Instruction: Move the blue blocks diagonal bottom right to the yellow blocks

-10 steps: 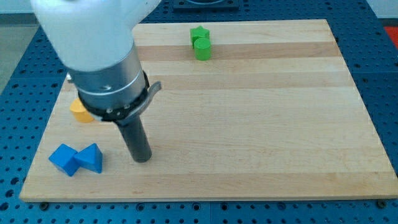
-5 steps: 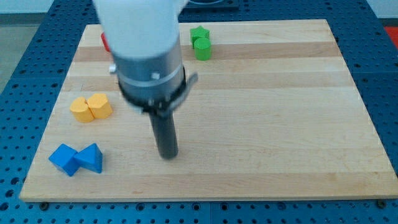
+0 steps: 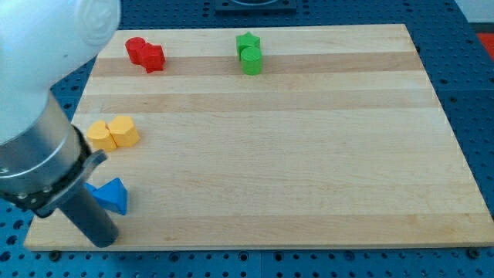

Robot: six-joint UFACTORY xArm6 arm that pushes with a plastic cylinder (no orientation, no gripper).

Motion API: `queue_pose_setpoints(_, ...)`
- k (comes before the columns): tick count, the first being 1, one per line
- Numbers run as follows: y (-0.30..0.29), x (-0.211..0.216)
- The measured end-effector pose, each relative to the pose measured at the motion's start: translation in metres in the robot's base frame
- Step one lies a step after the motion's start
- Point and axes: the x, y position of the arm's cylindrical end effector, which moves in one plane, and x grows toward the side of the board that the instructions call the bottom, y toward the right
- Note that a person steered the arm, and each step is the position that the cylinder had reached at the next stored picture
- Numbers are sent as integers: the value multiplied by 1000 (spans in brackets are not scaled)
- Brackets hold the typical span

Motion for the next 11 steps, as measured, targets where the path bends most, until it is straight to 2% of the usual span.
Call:
queue_pose_setpoints(1,-43,2)
queue_pose_setpoints(3,-71,-1)
queue_pose_setpoints(5,-94,-48)
queue_pose_setpoints(10,-89,-49)
queue_pose_setpoints(11,-34,-44)
